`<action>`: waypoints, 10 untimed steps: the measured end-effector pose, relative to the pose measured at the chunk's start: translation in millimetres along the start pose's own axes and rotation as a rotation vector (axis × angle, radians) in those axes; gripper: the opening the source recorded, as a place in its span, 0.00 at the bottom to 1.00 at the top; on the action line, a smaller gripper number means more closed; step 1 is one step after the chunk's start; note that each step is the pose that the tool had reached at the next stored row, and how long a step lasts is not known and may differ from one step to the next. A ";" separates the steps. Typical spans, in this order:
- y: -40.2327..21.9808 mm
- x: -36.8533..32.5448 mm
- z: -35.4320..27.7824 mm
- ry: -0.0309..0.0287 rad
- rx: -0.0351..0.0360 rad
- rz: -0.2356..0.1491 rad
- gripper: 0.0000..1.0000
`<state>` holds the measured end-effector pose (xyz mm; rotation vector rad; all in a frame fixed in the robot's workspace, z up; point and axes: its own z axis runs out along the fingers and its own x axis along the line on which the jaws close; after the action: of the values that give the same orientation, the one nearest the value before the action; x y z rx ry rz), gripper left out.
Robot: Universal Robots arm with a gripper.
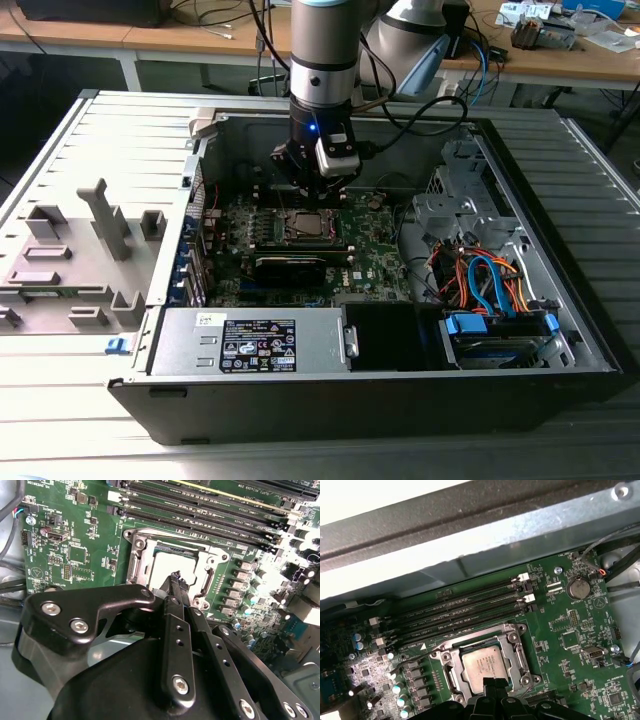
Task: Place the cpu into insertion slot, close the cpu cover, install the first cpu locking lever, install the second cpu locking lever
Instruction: 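Install the first cpu locking lever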
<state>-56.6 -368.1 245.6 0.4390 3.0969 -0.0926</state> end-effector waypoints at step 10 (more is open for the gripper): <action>0.0 0.0 0.0 -0.0006 -0.0003 -0.011 0.11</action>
<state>-56.6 -368.1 245.6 0.4217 3.0990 -0.0923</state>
